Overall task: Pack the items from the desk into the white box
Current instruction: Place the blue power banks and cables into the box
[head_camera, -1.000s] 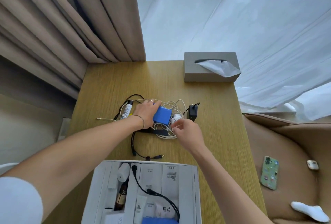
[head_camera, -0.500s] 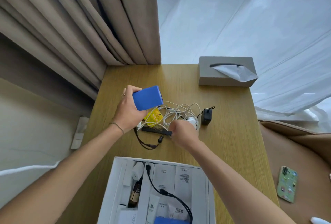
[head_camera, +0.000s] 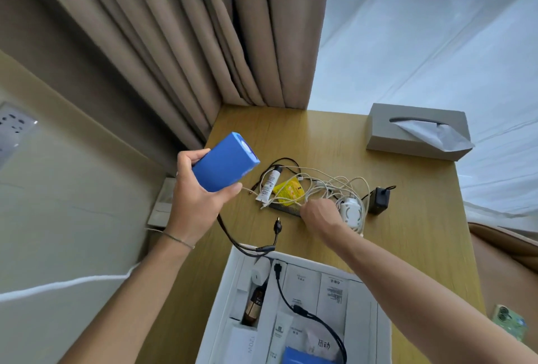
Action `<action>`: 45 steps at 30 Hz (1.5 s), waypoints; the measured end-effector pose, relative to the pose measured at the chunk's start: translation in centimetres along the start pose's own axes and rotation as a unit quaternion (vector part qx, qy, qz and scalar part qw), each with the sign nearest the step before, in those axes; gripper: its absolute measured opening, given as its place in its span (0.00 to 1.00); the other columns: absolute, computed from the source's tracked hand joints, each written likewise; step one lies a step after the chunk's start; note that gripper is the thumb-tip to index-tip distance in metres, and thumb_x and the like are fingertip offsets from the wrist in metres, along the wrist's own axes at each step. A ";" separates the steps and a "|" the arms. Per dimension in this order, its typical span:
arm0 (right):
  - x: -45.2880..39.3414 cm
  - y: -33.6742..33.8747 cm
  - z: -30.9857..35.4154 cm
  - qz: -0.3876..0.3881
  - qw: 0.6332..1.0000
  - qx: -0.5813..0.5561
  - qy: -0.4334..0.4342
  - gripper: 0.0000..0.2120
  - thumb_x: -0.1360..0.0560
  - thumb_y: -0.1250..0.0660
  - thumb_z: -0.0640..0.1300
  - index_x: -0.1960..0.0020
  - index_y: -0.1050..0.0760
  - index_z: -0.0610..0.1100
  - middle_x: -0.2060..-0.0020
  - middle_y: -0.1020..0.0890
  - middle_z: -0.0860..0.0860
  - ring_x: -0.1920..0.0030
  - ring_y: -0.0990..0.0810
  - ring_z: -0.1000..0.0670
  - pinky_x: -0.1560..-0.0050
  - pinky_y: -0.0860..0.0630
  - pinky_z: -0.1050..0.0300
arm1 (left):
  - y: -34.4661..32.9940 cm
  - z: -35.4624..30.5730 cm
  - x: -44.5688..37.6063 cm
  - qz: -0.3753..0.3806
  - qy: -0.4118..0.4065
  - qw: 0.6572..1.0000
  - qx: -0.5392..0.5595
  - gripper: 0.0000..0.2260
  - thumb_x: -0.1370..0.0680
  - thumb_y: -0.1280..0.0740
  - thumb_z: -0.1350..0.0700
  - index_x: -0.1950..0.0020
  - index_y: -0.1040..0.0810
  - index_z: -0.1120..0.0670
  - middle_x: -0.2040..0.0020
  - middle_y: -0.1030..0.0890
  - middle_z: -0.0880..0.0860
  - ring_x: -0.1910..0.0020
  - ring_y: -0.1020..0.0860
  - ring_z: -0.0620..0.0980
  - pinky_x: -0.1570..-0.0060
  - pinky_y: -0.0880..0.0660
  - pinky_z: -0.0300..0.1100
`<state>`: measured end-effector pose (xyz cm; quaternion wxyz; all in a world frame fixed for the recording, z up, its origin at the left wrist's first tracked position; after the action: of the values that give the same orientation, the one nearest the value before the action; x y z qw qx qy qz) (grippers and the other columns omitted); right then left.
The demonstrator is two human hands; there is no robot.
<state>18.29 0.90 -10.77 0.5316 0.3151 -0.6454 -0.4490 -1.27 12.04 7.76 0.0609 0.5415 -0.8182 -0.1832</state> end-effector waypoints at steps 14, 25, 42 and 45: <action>7.7 4.6 0.4 -0.081 0.934 -0.341 -0.067 0.07 0.20 0.36 0.46 0.55 0.24 0.47 0.65 0.19 0.49 0.64 0.20 0.46 0.67 0.26 0.55 | 0.0 3.9 3.7 0.091 0.182 0.940 0.275 0.34 0.36 0.22 0.63 0.33 0.30 0.55 0.44 0.23 0.53 0.58 0.20 0.46 0.66 0.22 0.39; 18.6 4.7 3.0 -0.116 0.784 -0.599 -0.115 0.12 0.21 0.31 0.42 0.63 0.23 0.43 0.75 0.21 0.55 0.75 0.25 0.59 0.71 0.30 0.65 | 1.3 3.9 4.4 0.131 0.174 0.920 0.325 0.33 0.36 0.23 0.64 0.33 0.29 0.53 0.40 0.26 0.55 0.57 0.22 0.48 0.64 0.22 0.38; 16.0 -6.2 15.3 0.133 0.836 -0.517 -0.123 0.12 0.23 0.31 0.44 0.64 0.24 0.44 0.72 0.16 0.50 0.75 0.22 0.56 0.70 0.24 0.62 | 3.9 3.0 5.1 0.154 0.166 0.923 0.311 0.36 0.38 0.22 0.66 0.33 0.29 0.52 0.40 0.26 0.56 0.57 0.23 0.52 0.64 0.24 0.40; 14.5 -6.2 16.5 0.109 0.857 -0.487 -0.125 0.12 0.24 0.31 0.44 0.65 0.23 0.44 0.71 0.15 0.50 0.72 0.20 0.54 0.65 0.21 0.56 | 4.5 2.8 5.4 0.153 0.164 0.928 0.297 0.36 0.38 0.22 0.66 0.32 0.30 0.53 0.40 0.25 0.56 0.58 0.24 0.52 0.62 0.25 0.42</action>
<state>-1.58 -10.38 -11.10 0.5775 -0.1153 -0.4353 -0.6810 -8.23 9.39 6.27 0.0581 0.4258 -0.8866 0.1710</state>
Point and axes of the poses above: each hand's wrist, its own x-axis away from the middle knuckle, its own y-axis out of the back of the hand, z = x × y, the point moved 9 cm from there along -x, towards the middle knuckle
